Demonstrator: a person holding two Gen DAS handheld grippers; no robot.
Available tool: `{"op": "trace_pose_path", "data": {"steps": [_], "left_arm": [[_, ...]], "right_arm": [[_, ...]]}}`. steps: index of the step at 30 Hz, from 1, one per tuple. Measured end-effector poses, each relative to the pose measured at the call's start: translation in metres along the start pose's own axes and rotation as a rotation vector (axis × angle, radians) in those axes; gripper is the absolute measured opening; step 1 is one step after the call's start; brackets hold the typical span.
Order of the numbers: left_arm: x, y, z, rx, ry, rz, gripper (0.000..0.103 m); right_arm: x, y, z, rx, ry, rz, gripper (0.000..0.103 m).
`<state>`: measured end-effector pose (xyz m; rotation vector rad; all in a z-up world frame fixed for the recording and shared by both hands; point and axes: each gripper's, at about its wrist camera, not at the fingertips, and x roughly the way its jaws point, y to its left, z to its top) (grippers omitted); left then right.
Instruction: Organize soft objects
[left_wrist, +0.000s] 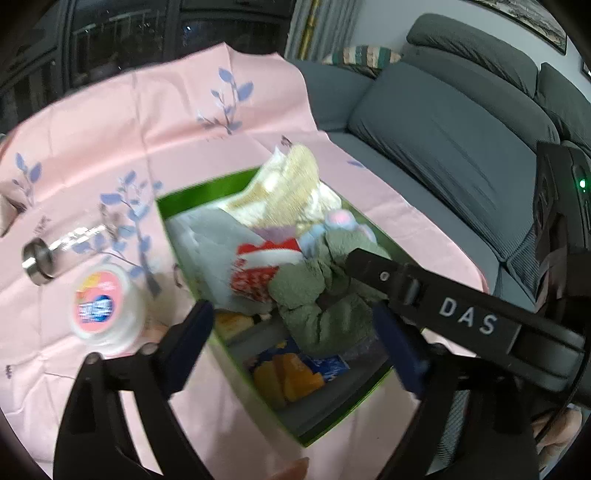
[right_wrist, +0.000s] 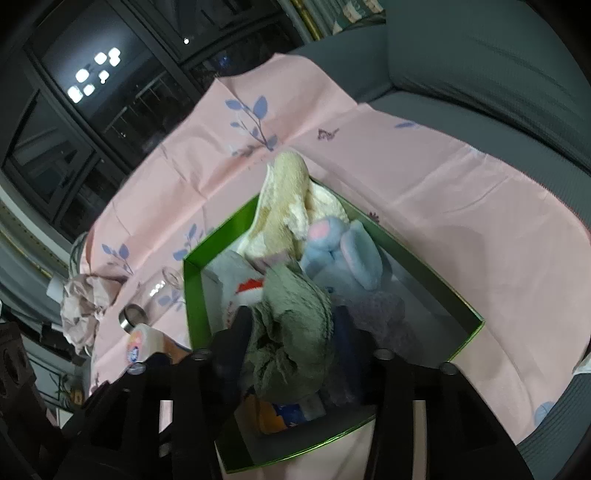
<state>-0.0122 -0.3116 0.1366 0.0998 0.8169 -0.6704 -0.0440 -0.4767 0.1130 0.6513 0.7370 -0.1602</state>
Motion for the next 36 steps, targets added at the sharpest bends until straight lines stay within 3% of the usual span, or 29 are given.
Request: {"op": "trace_pose_path", "data": {"steps": [2,11,23,36], "left_arm": [[-0.010,0.002,0.000,0.000,-0.029,0.011,0.102],[-0.041,0.013,-0.003,-0.014,-0.070,0.040,0.102],[-0.051,0.030,-0.017,-0.040,-0.052,0.057,0.102],[-0.046,0.035,-0.020,-0.065,-0.011,0.024,0.102]], "right_arm": [[-0.006,0.001,0.000,0.000,-0.017,0.010,0.062],[-0.030,0.012,-0.003,-0.024,-0.085,-0.001,0.087],[-0.056,0.040,-0.013,-0.124,-0.155,-0.054,0.092],[-0.054,0.041,-0.015,-0.129,-0.151,-0.132,0.092]]}}
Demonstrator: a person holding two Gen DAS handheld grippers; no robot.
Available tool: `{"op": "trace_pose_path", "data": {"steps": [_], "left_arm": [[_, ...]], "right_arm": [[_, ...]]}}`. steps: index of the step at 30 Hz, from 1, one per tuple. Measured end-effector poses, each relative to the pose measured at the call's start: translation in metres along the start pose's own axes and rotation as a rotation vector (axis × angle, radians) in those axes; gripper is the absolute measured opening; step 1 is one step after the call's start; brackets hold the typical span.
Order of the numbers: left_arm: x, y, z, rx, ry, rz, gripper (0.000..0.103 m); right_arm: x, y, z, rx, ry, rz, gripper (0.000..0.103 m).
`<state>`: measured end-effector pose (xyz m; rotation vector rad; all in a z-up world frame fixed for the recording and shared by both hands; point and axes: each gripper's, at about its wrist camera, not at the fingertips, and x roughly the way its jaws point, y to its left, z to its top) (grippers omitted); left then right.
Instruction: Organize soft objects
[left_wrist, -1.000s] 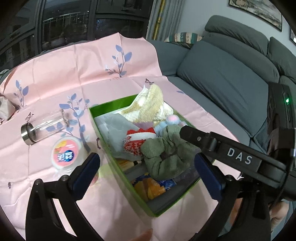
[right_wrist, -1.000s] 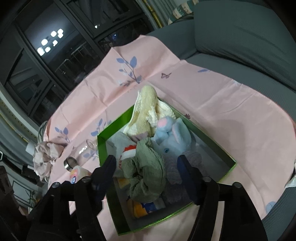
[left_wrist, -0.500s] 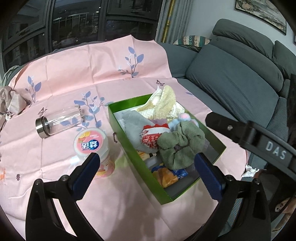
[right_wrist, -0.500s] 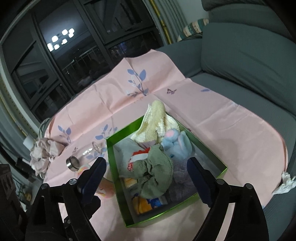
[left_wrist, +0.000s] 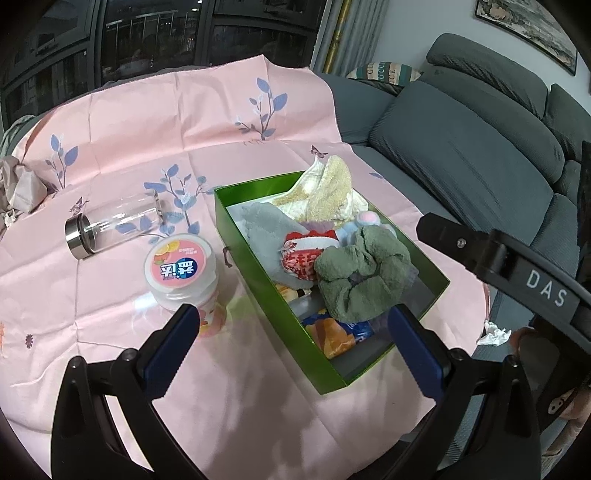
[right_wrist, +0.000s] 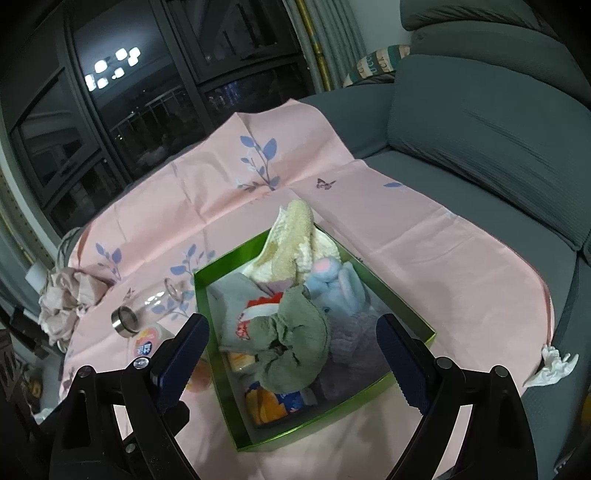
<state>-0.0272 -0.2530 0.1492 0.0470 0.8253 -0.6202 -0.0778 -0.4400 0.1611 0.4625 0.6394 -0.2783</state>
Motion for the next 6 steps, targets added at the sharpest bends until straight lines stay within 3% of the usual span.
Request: {"op": "trace_pose_path", "data": {"steps": [6], "left_arm": [[-0.0025,-0.0012,-0.0005,0.010,-0.005,-0.008,0.102]], "right_arm": [[-0.0003,-0.0001,0.0009,-0.001,0.000,-0.008,0.092]]}}
